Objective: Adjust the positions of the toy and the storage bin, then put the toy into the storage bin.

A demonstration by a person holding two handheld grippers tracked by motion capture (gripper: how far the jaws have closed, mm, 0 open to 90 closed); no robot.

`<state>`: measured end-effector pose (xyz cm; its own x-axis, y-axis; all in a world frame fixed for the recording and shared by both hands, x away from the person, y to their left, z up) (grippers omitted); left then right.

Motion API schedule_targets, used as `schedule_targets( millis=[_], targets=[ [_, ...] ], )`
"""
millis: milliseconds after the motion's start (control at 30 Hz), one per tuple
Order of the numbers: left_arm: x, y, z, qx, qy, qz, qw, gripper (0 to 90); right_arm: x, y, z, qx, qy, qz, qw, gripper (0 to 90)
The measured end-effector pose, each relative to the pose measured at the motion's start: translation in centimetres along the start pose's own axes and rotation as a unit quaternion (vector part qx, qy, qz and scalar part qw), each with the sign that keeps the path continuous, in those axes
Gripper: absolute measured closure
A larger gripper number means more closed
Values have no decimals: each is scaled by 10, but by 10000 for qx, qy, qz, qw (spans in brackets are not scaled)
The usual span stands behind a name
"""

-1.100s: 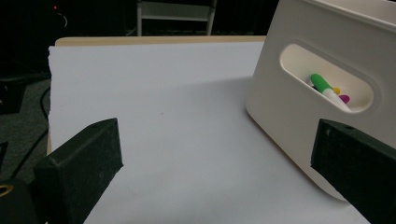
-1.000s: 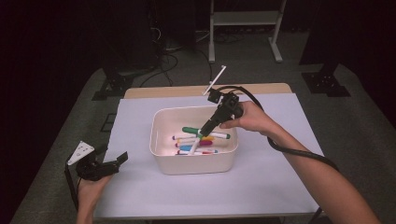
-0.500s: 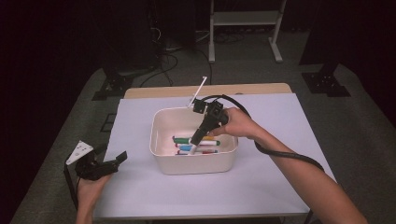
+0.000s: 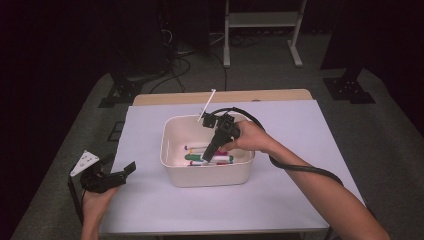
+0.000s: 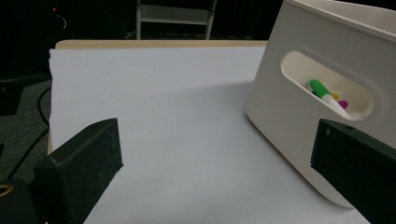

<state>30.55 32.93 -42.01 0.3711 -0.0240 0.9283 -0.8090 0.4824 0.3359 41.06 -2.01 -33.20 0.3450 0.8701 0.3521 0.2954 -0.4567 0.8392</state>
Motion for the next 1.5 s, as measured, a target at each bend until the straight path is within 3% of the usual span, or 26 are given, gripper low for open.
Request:
schedule_targets(
  millis=[33, 67, 100, 133, 367, 867, 1233, 1500],
  targets=[
    [0, 0, 0, -11, -3, -14, 10000, 7, 0, -1, 0, -10, -13, -26, 10000, 749],
    [0, -1, 0, -21, -7, -15, 10000, 7, 0, -3, 1, -38, -14, -106, 9999, 709],
    [0, -1, 0, -25, -11, -36, 10000, 7, 0, -4, 1, -83, -34, -155, 9998, 605],
    [-1, -1, 0, -30, -10, -50, 10000, 7, 0, -4, 1, -227, -76, -128, 9996, 597],
    [-1, -3, 1, -52, -26, -51, 10000, 7, -9, 16, -2, -338, -23, 213, 9992, 618],
    [-1, -5, 1, -41, -60, -105, 9999, 7, -53, 64, 0, -582, -332, 822, 9944, 572],
    [-1, -6, 3, -49, -69, -112, 9999, 7, -87, 91, -2, -796, -564, 1260, 9872, 535],
    [-1, -6, 4, -55, -75, -108, 9999, 7, -115, 107, 2, -957, -790, 1547, 9801, 514]
  ],
)
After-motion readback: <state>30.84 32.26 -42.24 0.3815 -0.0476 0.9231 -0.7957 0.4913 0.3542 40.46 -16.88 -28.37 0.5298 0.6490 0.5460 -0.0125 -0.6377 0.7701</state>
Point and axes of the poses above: each handheld gripper's, and its own axes: y roughly backward along the jaws, x roughly out of its top, z roughly to its right, the point moved 2 cm from there along -y, roughly forward along the jaws, and after that the axes turned 1 degree about -x, right-handed, at the moved point
